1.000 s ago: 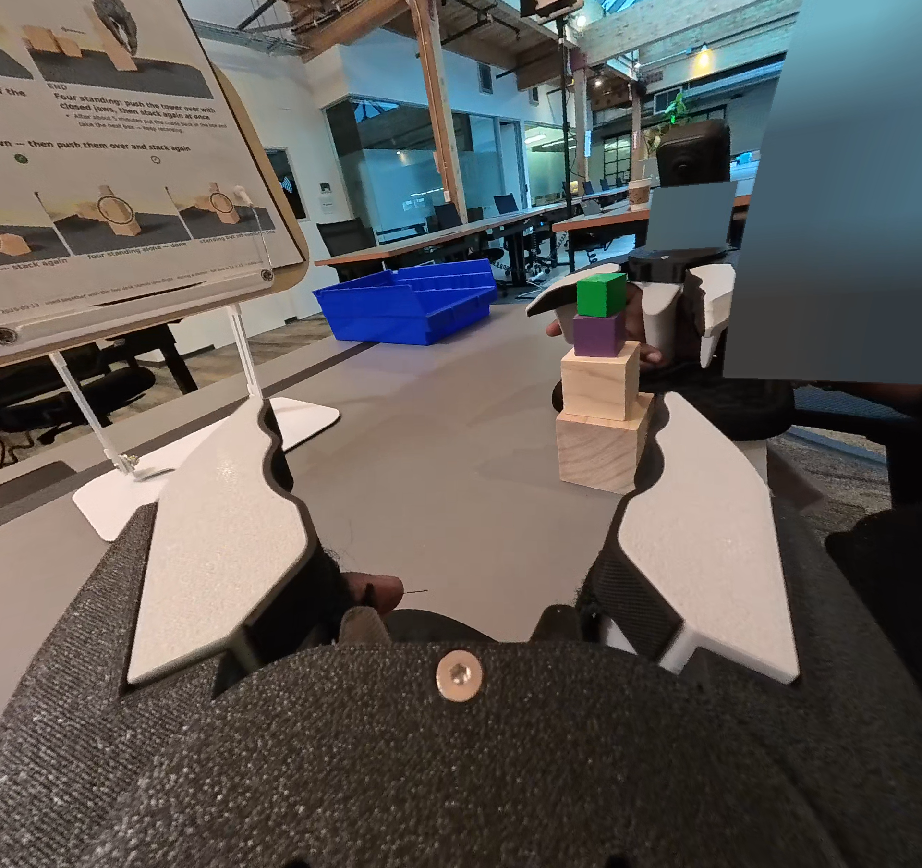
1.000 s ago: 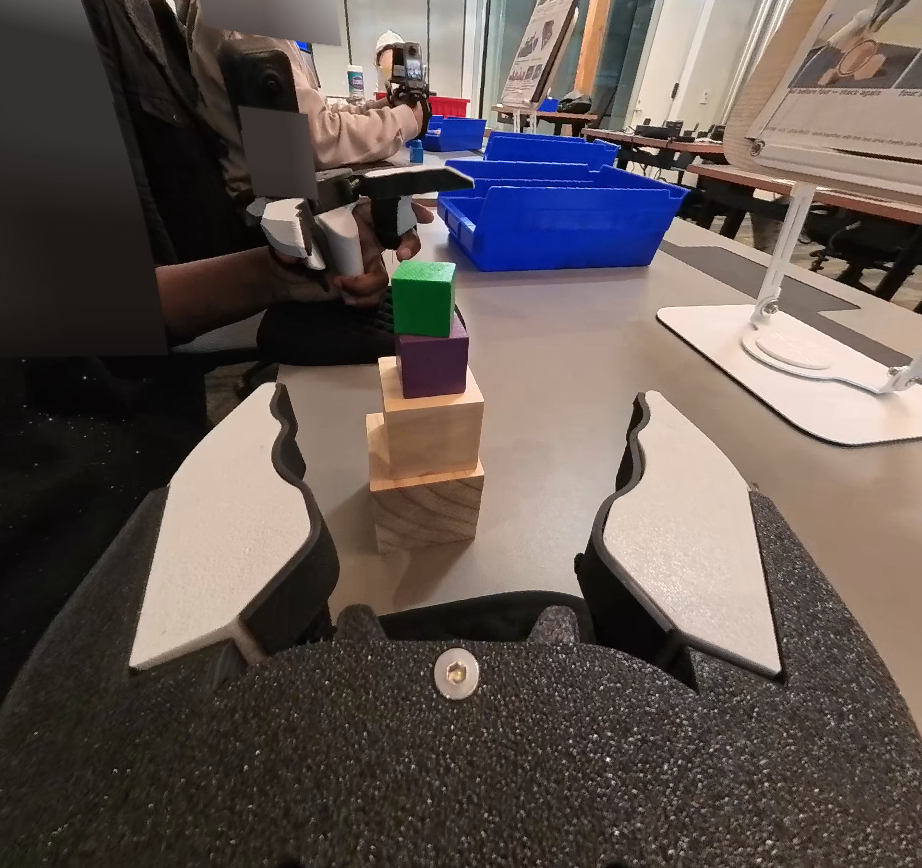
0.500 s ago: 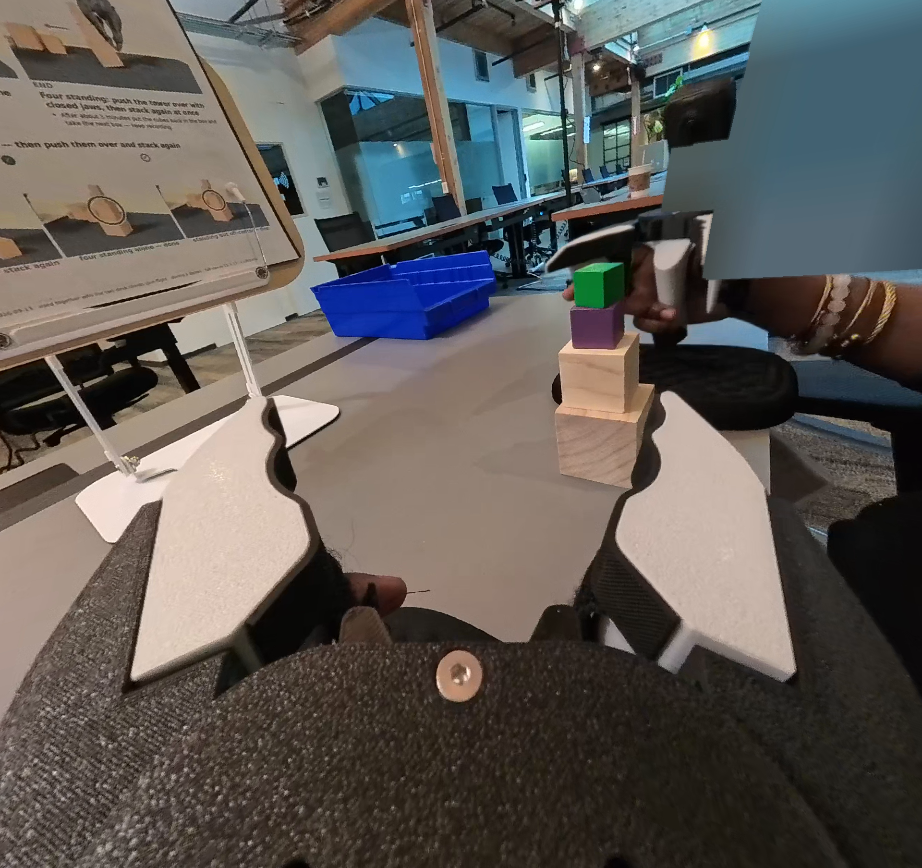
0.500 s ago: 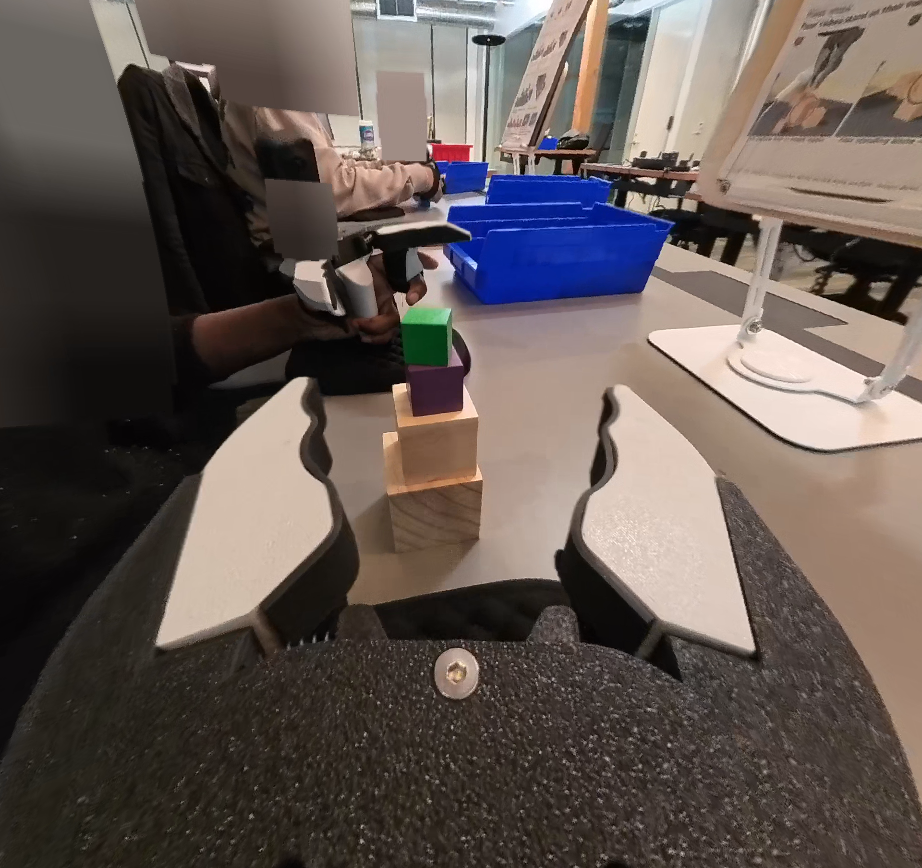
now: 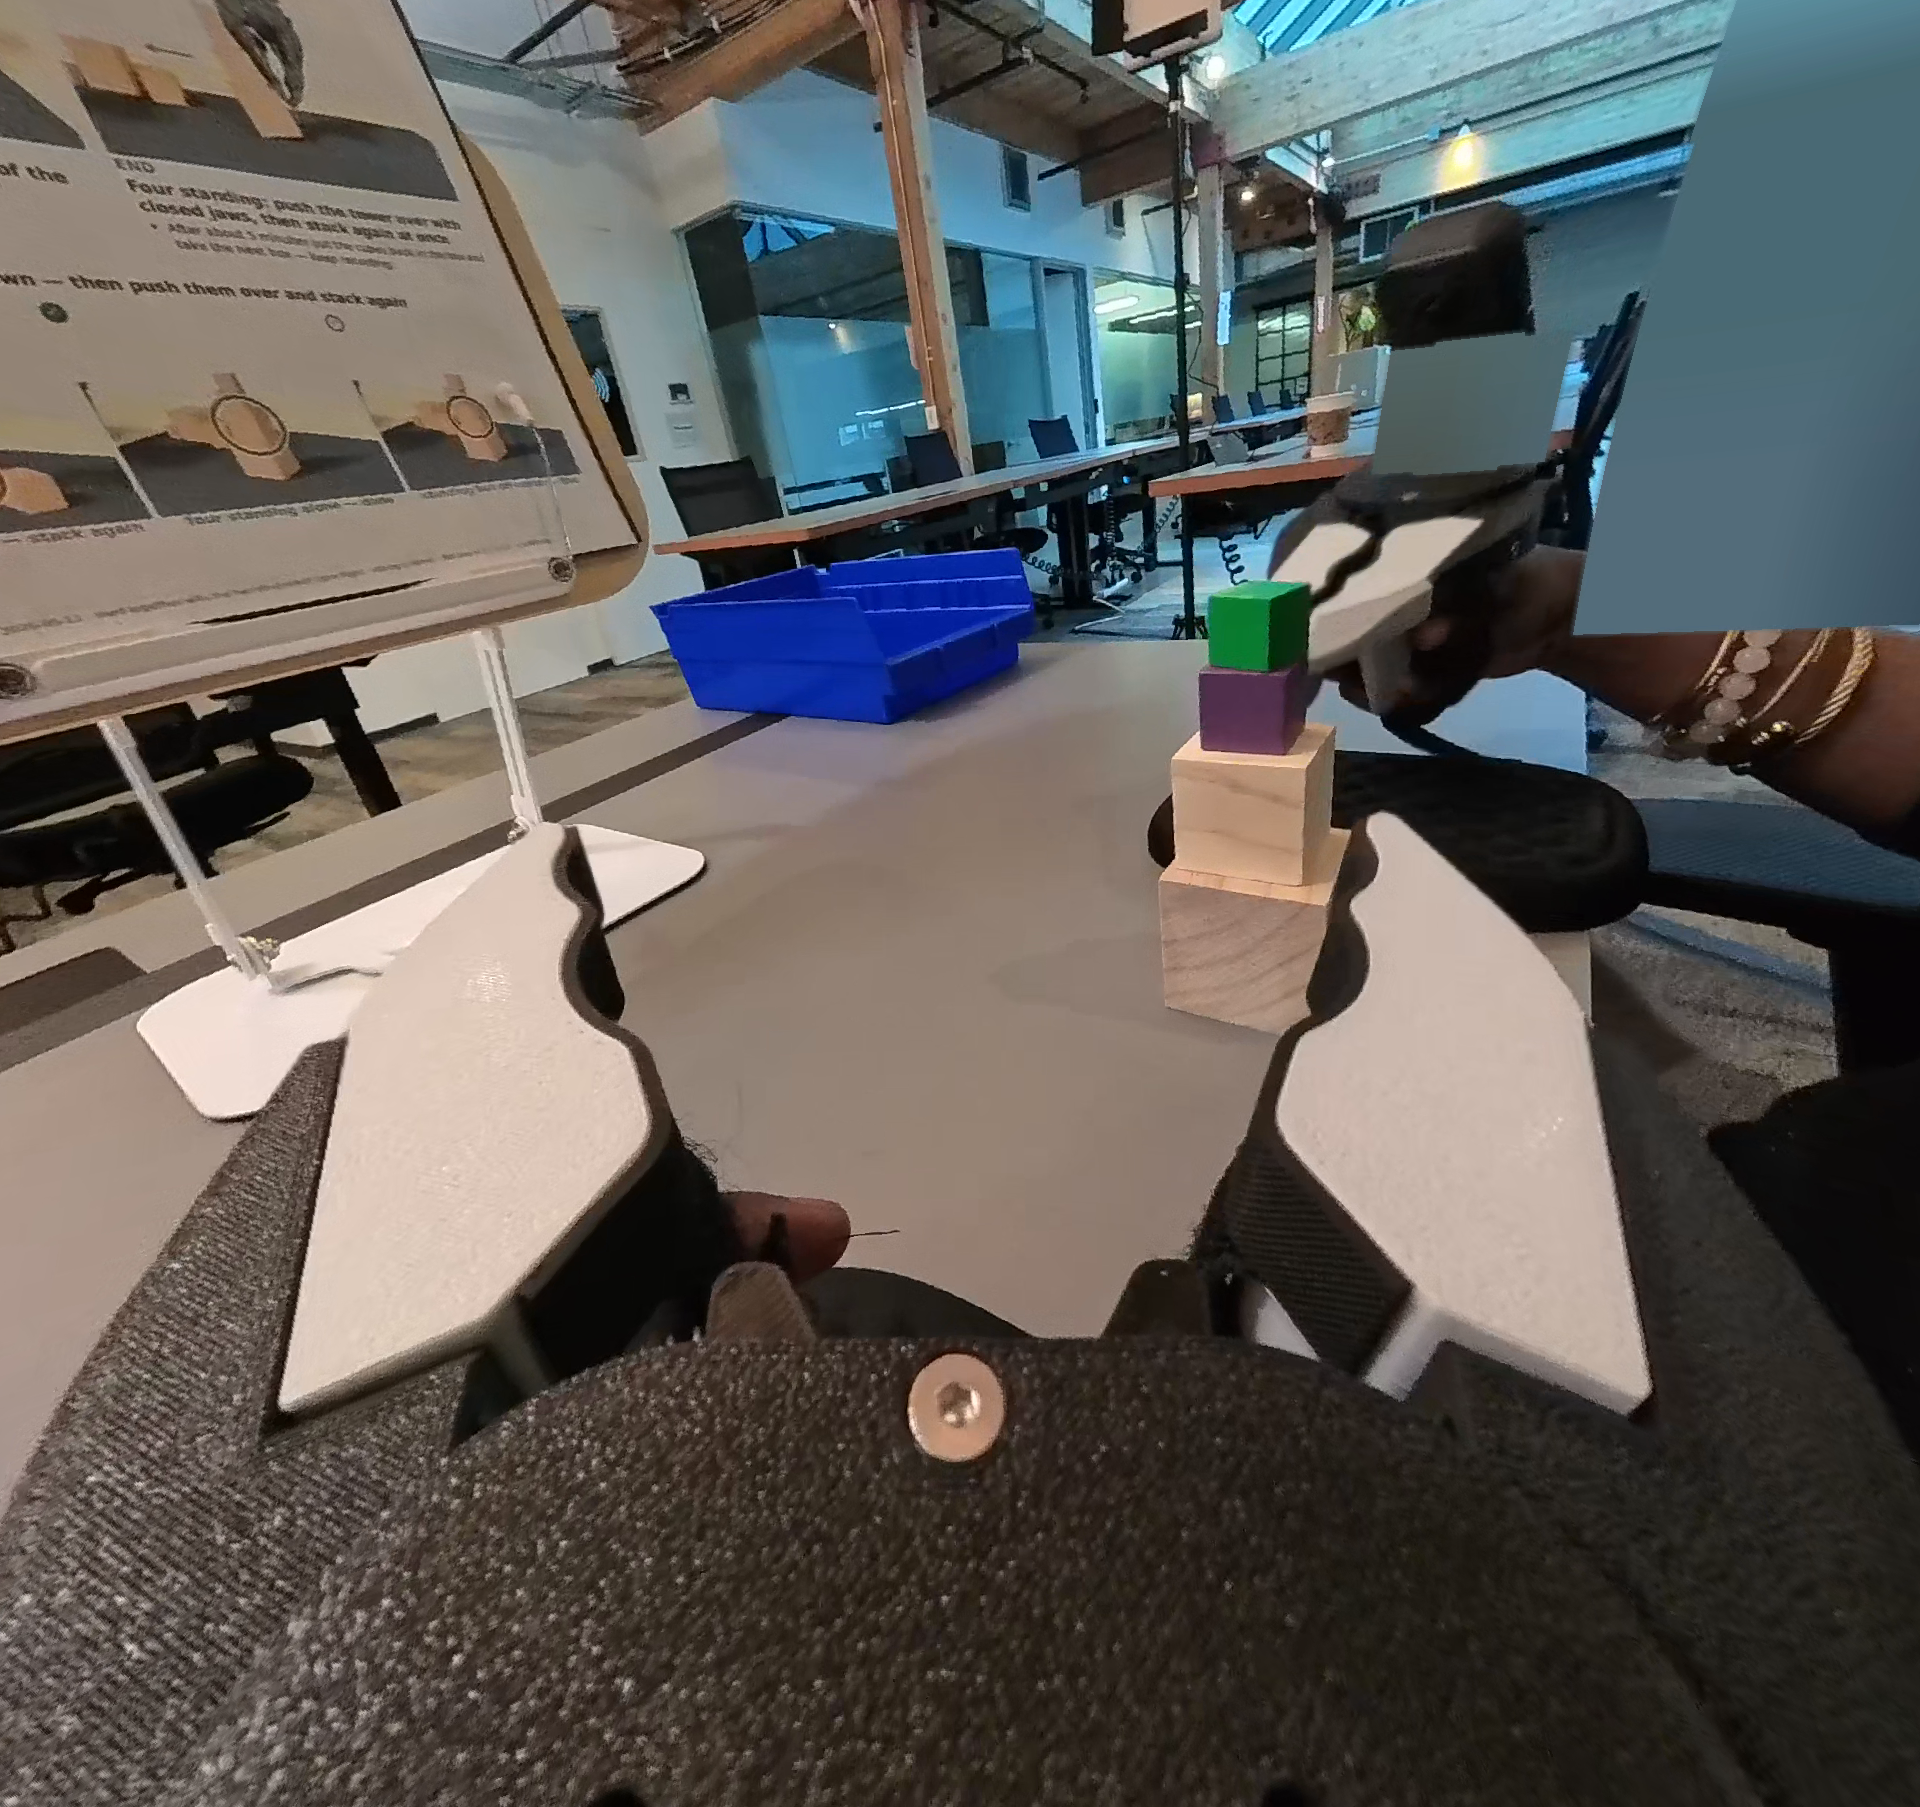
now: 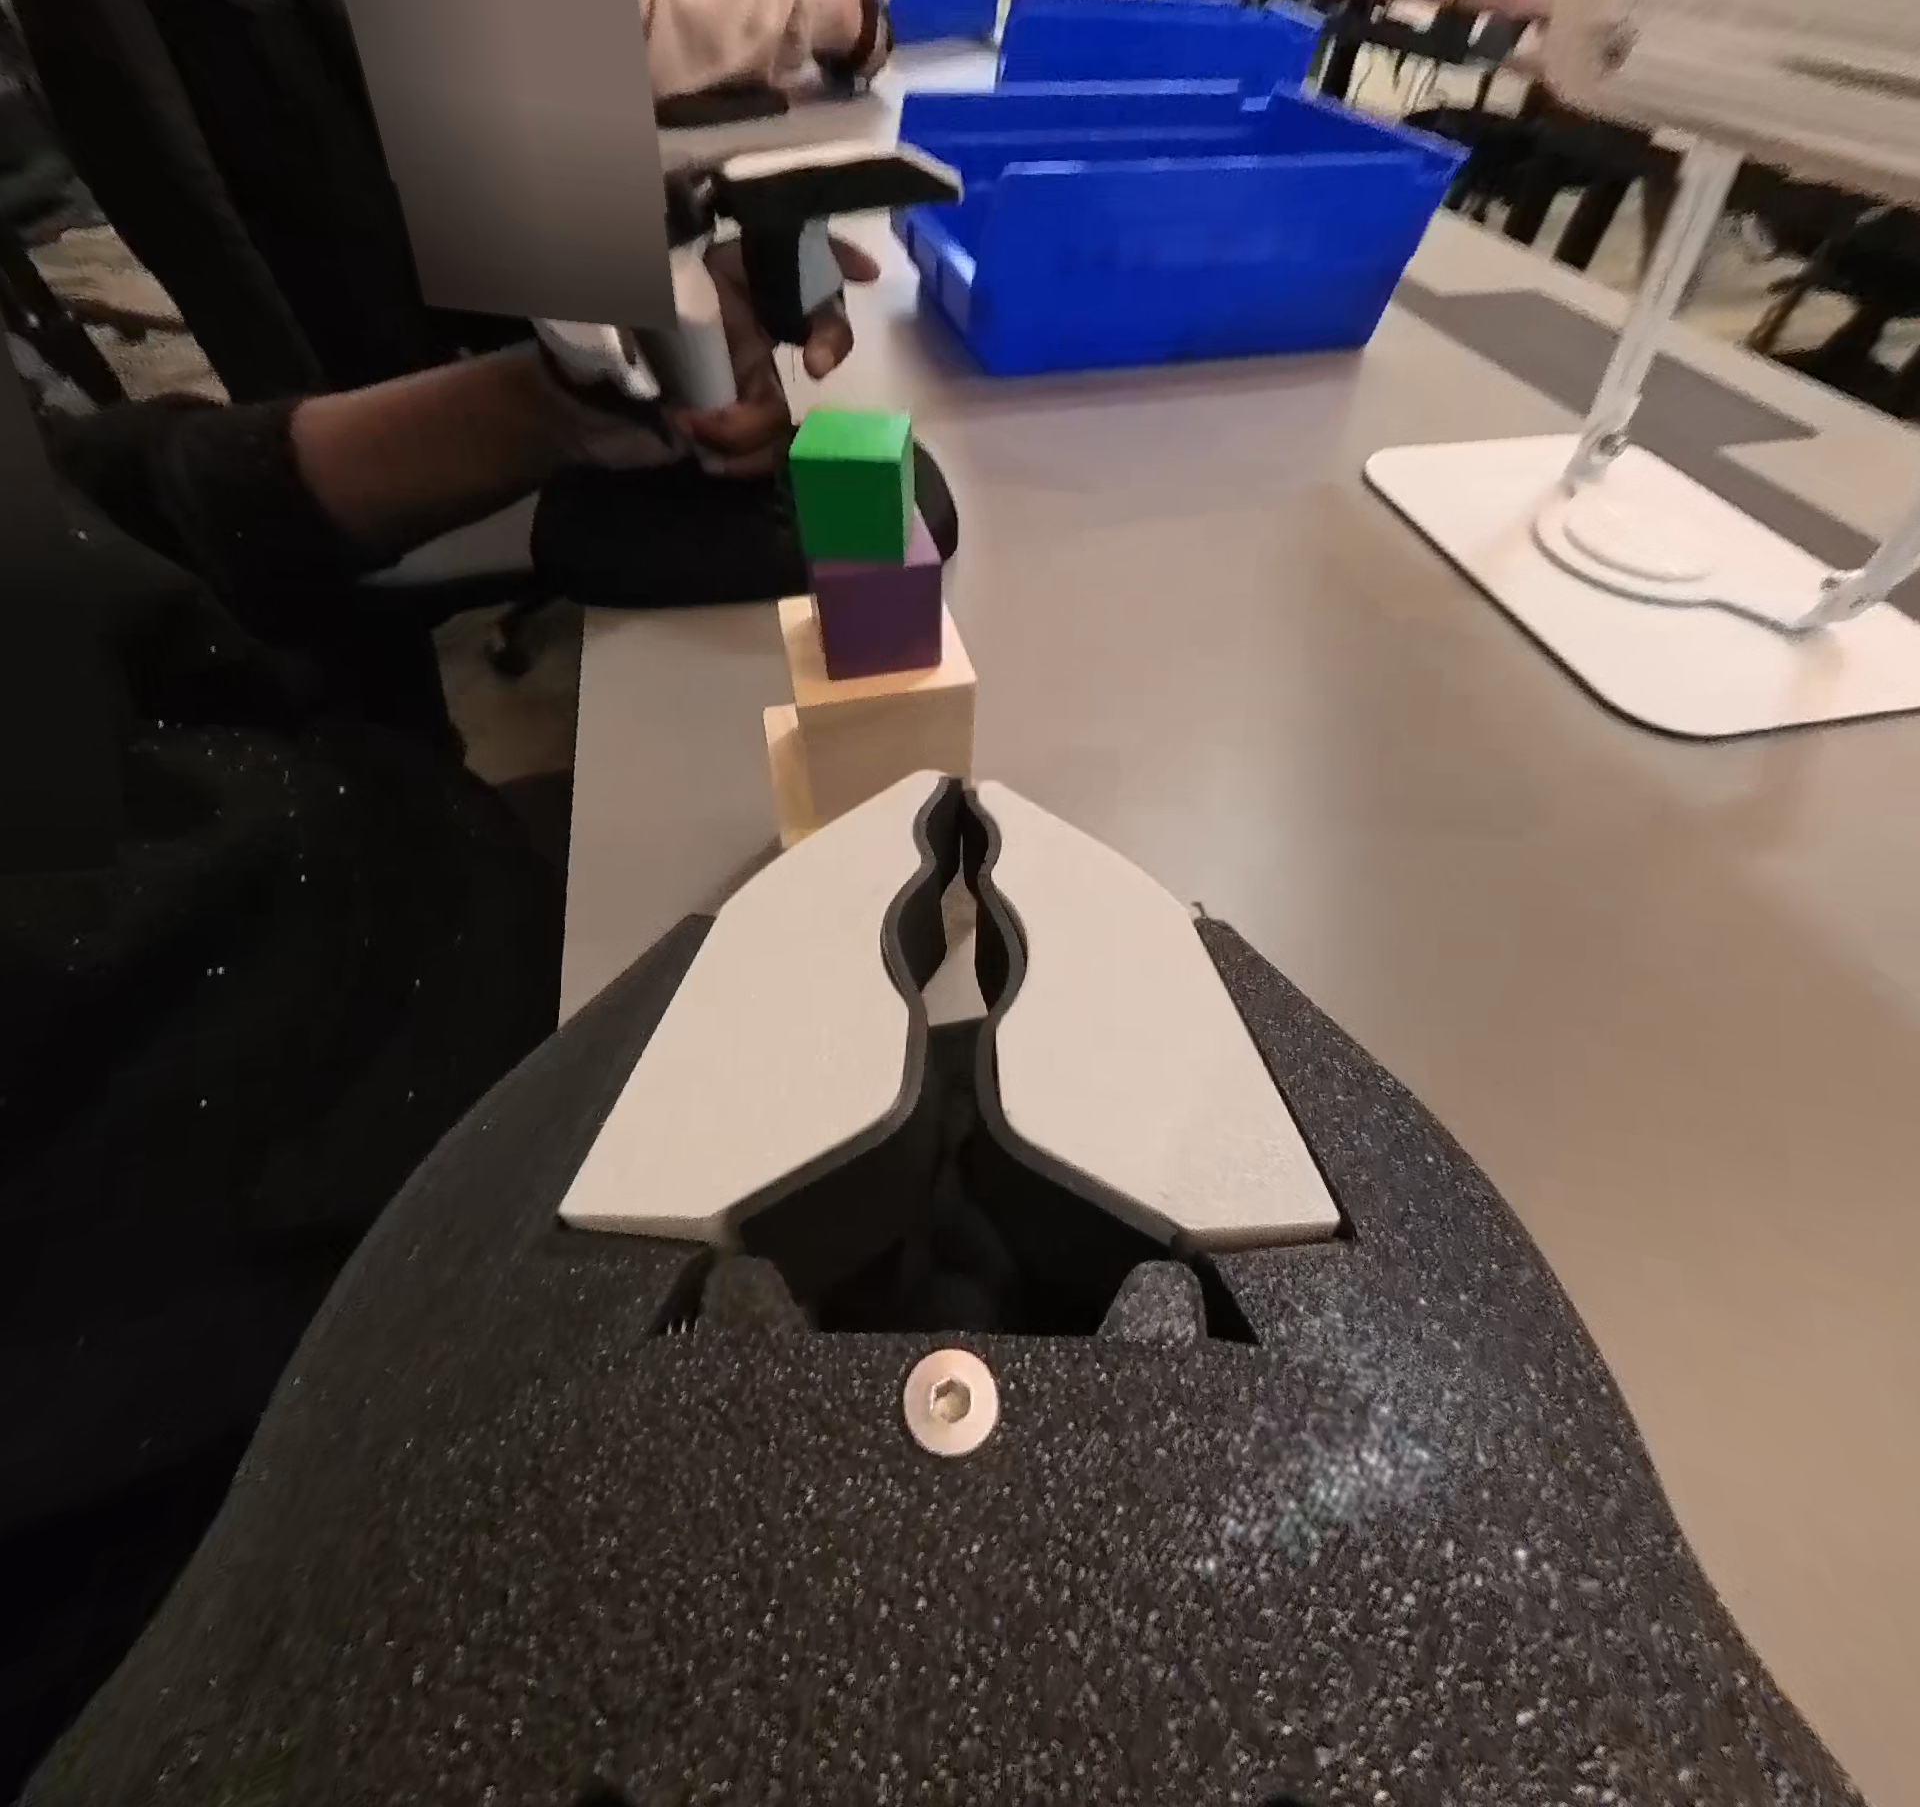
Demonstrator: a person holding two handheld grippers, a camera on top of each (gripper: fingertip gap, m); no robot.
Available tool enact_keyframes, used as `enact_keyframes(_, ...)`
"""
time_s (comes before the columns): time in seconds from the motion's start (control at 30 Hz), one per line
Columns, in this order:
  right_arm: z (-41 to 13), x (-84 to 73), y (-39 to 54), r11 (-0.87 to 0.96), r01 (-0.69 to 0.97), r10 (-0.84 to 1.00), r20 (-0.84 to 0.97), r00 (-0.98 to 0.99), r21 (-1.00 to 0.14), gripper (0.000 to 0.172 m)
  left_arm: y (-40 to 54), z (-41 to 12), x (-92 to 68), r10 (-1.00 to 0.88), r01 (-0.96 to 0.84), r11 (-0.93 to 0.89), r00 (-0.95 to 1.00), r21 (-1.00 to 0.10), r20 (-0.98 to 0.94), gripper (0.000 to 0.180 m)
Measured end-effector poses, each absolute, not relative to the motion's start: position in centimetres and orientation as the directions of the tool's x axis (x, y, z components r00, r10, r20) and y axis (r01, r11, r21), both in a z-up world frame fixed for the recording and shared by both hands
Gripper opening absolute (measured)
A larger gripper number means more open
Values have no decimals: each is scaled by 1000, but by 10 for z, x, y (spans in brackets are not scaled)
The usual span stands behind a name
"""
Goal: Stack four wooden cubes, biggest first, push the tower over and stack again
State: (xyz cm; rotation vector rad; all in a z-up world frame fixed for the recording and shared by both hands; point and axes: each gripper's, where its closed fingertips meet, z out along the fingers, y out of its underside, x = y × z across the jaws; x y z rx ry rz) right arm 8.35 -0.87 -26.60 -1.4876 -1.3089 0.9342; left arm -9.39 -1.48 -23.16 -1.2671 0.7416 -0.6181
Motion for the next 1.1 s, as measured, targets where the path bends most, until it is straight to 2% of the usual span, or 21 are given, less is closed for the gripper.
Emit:
enact_keyframes(0.2,-292,72,-18,-14,443,995,32,98,-896,0,-16,-230,-95,-777,28,194,614,-981,-136,128)
enact_keyframes(0.93,-281,8,-24,75,363,991,110,78,-929,0,-18,-233,-91,-784,3,202,599,-979,-160,123)
enact_keyframes(1.03,-282,7,-25,86,350,990,118,72,-933,13,-18,-233,-91,-785,3,200,600,-980,-158,122)
enact_keyframes(1.1,-277,10,-25,82,320,991,110,70,-944,31,-18,-233,-91,-784,4,201,600,-980,-159,122)
